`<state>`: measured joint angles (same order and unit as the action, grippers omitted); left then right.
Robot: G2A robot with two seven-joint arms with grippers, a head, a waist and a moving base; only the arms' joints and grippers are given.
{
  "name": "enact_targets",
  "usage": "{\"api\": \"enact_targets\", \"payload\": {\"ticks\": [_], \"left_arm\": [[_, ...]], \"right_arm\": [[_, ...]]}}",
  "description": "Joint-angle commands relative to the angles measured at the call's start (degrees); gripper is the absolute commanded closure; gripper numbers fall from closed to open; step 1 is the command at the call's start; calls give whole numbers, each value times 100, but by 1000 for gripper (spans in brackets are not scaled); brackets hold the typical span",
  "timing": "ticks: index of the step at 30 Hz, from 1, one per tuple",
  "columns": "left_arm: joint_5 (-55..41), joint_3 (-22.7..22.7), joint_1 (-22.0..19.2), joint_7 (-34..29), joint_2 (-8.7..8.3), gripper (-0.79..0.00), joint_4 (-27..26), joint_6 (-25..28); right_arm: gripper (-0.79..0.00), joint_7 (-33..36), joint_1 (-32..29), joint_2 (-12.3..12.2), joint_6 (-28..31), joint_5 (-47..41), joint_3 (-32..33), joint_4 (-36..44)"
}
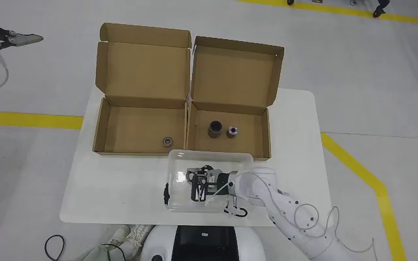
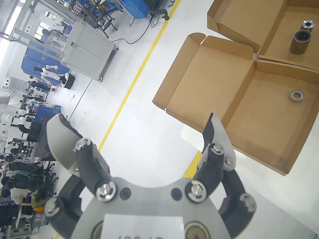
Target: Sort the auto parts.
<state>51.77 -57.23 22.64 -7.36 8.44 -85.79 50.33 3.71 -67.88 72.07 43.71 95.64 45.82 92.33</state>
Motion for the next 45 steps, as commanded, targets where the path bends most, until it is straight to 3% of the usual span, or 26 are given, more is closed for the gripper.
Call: {"api": "enact_targets", "payload": {"ticks": [1,23,31,38,45], "left_arm": [[0,0,0,0,0,-785,0,0],[0,0,0,0,0,-785,0,0],[0,0,0,0,0,-785,0,0],[0,0,0,0,0,-785,0,0],[0,0,0,0,0,-785,0,0]], "right_arm": [[0,-257,25,-8,-25,9,28,46],[0,-2081,1354,302,-403,-1116,9,-36],[0,-3154,1599,361,-538,-1173,119,-109],[0,-3532,1718,367,-735,-1114,340,121],[0,-3318,1935,432,-751,-1129,256,250]]}}
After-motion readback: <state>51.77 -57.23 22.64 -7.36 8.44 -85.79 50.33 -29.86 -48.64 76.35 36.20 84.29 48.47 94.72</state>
